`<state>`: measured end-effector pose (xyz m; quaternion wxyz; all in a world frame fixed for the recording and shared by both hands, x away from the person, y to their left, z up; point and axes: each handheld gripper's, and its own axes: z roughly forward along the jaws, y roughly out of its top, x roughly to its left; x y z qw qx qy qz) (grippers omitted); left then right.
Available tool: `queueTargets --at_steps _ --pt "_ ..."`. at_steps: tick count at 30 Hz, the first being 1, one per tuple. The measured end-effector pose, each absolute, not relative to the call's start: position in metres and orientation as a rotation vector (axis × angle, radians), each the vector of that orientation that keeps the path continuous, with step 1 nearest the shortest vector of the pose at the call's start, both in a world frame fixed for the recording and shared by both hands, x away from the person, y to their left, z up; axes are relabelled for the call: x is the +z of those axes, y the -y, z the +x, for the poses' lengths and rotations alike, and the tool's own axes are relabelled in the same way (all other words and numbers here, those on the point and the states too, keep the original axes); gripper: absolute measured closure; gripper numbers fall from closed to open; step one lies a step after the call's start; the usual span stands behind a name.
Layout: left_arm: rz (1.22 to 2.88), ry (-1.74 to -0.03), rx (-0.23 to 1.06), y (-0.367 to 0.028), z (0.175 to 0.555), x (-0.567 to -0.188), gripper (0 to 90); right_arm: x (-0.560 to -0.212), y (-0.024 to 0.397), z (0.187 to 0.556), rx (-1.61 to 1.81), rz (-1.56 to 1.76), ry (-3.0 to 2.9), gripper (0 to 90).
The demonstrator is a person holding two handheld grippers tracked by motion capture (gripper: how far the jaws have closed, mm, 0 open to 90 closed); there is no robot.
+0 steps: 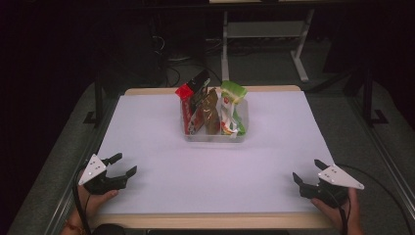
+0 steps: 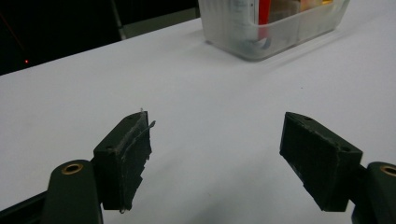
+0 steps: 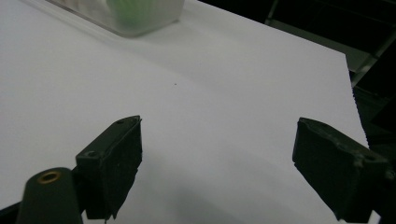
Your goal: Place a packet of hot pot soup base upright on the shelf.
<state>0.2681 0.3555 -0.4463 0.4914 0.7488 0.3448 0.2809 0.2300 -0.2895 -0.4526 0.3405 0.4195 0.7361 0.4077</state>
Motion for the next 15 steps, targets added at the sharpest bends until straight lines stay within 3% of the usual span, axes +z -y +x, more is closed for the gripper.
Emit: queueTargets --at_steps 15 --pt "1.773 -0.843 0.685 -0.3586 0.2657 -0.4469 24.1 -0.4523 0.2875 0.2278 1.048 1.086 -1.909 15.3"
